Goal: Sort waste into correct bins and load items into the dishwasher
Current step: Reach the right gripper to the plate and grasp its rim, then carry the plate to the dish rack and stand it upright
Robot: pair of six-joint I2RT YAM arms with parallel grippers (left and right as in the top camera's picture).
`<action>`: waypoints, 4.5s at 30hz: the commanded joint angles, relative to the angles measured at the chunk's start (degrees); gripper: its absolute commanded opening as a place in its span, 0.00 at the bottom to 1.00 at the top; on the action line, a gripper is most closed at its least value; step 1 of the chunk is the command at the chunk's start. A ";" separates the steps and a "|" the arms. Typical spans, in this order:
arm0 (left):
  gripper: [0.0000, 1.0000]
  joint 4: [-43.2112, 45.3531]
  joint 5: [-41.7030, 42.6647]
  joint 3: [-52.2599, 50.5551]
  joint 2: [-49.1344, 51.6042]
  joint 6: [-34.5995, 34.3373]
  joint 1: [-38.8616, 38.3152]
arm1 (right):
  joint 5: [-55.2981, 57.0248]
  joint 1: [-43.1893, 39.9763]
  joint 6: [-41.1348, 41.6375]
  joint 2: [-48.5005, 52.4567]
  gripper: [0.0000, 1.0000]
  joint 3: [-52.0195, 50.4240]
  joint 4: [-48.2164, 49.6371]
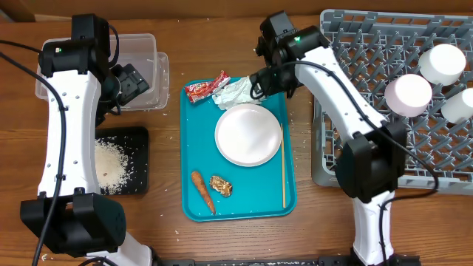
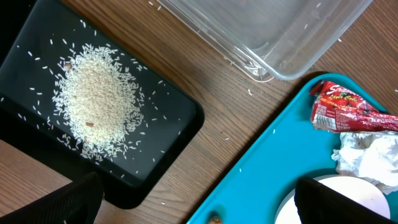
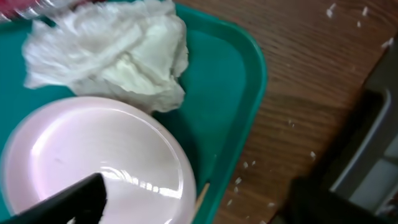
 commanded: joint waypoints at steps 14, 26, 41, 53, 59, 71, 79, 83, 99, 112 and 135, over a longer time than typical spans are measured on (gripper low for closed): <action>1.00 0.07 0.31 0.39 0.24 -0.55 -0.11 | -10.95 -0.33 -9.33 9.42 0.75 1.11 -3.28; 1.00 0.07 0.31 0.39 0.24 -0.55 -0.11 | -10.82 -0.33 -9.49 9.57 0.57 -6.21 3.30; 1.00 0.07 0.31 0.39 0.24 -0.55 -0.11 | -10.36 -0.33 -9.51 9.53 0.04 -6.34 1.77; 1.00 0.07 0.28 0.39 0.24 -0.55 -0.11 | -11.21 -0.63 -21.92 8.46 0.04 12.50 -24.33; 1.00 0.07 0.31 0.39 0.24 -0.55 -0.11 | -10.78 -3.78 -16.52 6.84 0.04 22.14 -24.09; 1.00 0.09 0.31 0.39 0.24 -0.55 -0.11 | 22.21 -19.54 16.06 6.54 0.04 36.76 -16.57; 1.00 0.07 0.31 0.39 0.24 -0.55 -0.11 | 35.91 -26.84 20.85 6.67 0.04 34.88 -10.43; 1.00 0.07 0.31 0.39 0.24 -0.55 -0.11 | 44.46 -27.41 20.83 6.69 0.04 32.59 -7.23; 1.00 0.07 0.31 0.39 0.24 -0.55 -0.11 | 48.35 -27.10 22.58 6.71 0.04 22.95 -3.54; 1.00 0.07 0.31 0.39 0.24 -0.55 -0.11 | 46.66 -22.80 22.53 6.51 0.43 23.54 -3.56; 1.00 0.09 0.31 0.39 0.24 -0.52 -0.11 | -20.04 -15.91 16.50 -2.03 1.00 27.52 -13.22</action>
